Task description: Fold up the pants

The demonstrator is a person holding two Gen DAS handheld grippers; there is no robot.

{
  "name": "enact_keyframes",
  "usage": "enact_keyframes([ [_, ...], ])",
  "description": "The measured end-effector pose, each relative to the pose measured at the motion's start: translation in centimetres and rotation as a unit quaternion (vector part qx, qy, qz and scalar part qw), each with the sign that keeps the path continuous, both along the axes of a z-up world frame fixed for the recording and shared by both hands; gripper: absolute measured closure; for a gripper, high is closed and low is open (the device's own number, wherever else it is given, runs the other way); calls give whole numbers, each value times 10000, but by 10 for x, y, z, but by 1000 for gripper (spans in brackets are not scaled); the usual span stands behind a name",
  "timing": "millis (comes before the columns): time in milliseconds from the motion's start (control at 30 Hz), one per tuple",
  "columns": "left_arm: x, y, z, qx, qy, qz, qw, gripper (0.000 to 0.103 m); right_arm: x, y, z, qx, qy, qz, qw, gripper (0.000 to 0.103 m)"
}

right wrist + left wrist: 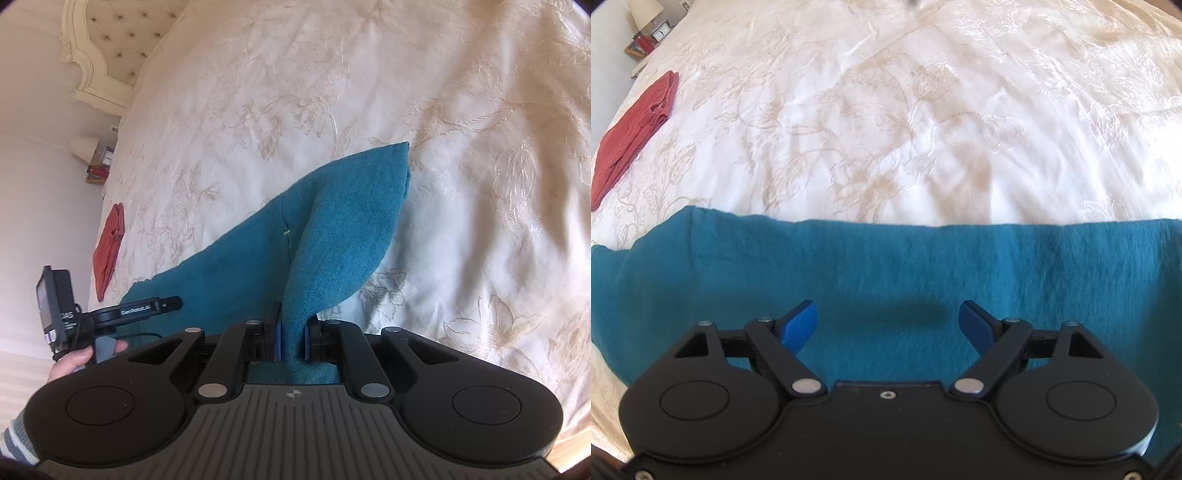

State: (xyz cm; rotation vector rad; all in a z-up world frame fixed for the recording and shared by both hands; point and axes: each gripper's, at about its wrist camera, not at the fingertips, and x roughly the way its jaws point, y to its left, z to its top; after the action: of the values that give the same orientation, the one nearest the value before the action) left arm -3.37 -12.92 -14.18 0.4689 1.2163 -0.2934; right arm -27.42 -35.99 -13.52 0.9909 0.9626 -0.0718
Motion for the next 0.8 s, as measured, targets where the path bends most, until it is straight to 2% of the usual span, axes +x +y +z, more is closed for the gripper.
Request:
enact_keyframes([
  [133, 9, -19, -22, 51, 8, -111, 9999, 18, 3, 1, 14, -163, -23, 68, 9998, 93],
  [233, 6, -29, -41, 295, 60, -381, 9988, 14, 6, 6, 20, -236, 18, 75, 9997, 92],
  [300, 0, -30, -44, 363, -61, -553, 9978, 14, 9, 12, 25, -354, 63, 106, 9993, 92],
  [367, -5, -24, -38, 272, -10, -664, 9974, 14, 12, 19, 29, -469, 91, 89, 9988, 92],
  [500, -22, 7, -24, -10, 248, -745, 9969, 14, 18, 33, 39, -616, 77, 4, 9981, 92],
  [633, -47, 44, -39, 133, 1095, -1179, 9869, 14, 26, 63, 54, -824, 27, -110, 9965, 92],
  [700, -56, 70, -40, 208, 1117, -1340, 9844, 13, 32, 79, 61, -913, -7, -151, 9957, 92],
  [800, -57, 112, -25, 64, 1061, -1370, 9849, 14, 45, 112, 73, -1081, 4, -190, 9940, 92],
])
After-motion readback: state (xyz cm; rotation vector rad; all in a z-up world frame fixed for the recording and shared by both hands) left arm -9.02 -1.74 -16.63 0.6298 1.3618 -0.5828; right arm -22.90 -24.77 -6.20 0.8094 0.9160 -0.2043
